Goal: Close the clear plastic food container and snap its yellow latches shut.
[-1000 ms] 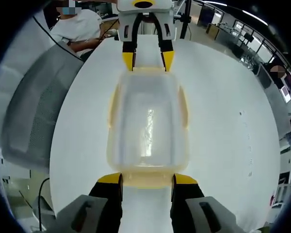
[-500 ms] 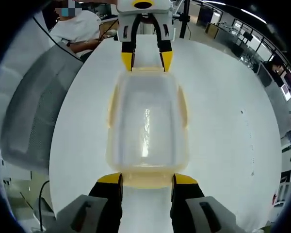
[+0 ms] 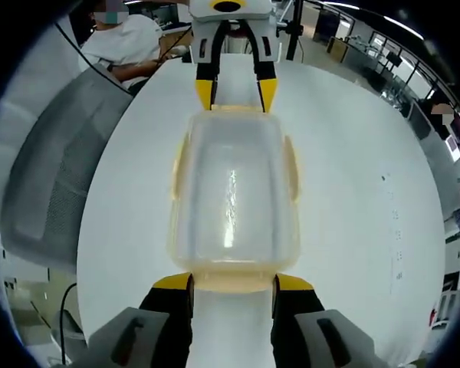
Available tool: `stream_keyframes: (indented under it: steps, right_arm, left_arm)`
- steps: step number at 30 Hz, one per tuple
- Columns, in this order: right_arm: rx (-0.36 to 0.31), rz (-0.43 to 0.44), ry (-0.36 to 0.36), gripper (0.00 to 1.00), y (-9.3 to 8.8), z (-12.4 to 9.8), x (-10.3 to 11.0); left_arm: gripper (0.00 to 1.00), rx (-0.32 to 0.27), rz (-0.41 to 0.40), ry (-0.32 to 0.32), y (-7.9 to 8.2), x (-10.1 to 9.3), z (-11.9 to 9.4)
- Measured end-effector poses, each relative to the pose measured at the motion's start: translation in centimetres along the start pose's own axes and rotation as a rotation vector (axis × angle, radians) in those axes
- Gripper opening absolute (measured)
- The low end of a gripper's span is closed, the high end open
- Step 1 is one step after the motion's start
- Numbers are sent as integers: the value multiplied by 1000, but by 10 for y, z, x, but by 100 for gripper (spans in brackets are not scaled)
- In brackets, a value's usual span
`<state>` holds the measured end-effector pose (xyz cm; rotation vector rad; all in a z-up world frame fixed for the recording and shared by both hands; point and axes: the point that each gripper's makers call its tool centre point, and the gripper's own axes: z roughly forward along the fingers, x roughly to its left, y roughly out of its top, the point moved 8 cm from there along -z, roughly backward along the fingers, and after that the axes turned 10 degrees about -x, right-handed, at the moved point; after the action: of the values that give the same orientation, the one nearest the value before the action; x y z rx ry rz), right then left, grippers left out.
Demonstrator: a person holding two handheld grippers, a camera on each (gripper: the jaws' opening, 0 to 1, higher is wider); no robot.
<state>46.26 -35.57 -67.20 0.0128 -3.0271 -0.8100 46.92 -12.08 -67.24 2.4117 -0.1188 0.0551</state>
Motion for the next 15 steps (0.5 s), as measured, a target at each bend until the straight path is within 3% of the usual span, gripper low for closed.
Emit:
stream_keyframes:
  steps: [3, 5, 11, 15]
  right_arm:
    - [-13, 12, 1, 42, 0, -1, 0]
    - [-18, 20, -6, 45, 0, -2, 1]
    - [-17, 30, -4, 42, 0, -4, 2]
    - [-7, 1, -26, 41, 2, -6, 2]
  left_arm:
    - [49, -4, 5, 13, -3, 0, -2]
    - [48, 5, -10, 7, -5, 0, -3]
    - [46, -2, -26, 8, -5, -4, -7]
    - [46, -24, -24, 48, -2, -2, -9]
